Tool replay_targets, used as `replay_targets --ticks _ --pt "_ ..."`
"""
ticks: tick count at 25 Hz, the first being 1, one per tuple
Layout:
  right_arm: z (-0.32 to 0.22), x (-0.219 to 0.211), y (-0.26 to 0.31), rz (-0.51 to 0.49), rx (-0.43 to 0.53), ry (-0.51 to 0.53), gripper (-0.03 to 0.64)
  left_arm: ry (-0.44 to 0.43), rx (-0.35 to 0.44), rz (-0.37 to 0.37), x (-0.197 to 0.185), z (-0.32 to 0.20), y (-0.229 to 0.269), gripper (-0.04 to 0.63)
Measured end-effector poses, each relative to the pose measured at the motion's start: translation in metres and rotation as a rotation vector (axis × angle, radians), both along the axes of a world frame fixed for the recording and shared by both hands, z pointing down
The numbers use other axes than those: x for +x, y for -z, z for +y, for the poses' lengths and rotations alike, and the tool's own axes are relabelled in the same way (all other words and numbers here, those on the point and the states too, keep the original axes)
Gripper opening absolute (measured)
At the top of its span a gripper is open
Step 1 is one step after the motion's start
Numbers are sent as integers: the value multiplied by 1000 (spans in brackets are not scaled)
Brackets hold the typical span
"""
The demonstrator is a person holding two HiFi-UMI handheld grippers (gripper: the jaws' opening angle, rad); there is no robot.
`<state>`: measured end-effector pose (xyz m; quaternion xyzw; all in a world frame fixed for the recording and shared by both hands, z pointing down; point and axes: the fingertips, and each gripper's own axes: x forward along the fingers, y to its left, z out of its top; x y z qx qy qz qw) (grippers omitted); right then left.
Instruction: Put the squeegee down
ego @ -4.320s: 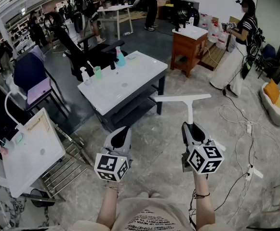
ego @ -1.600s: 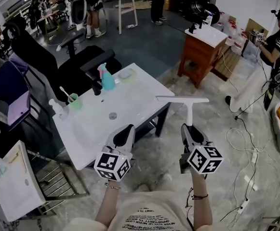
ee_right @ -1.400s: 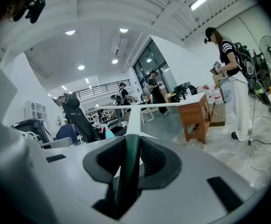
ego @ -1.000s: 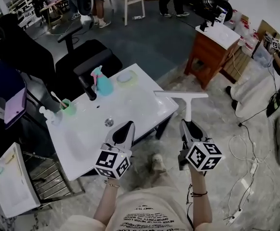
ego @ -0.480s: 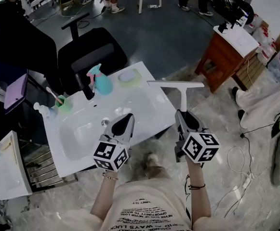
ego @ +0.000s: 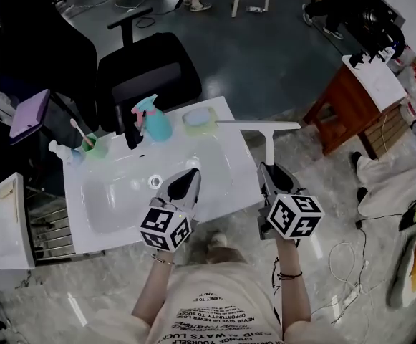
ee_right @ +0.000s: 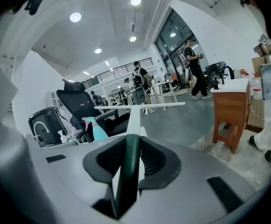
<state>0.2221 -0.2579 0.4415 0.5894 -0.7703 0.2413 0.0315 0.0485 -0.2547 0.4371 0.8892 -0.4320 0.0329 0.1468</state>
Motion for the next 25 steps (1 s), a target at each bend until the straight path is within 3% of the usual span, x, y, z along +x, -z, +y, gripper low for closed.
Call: replay_targets --ticks 12,25 --pt "-53 -11 -40 63 -105 109 95 75 -99 30 8 -27 -33 23" --pt "-68 -38 -104 139 -261 181 95 61 -227 12 10 -42 -81 23"
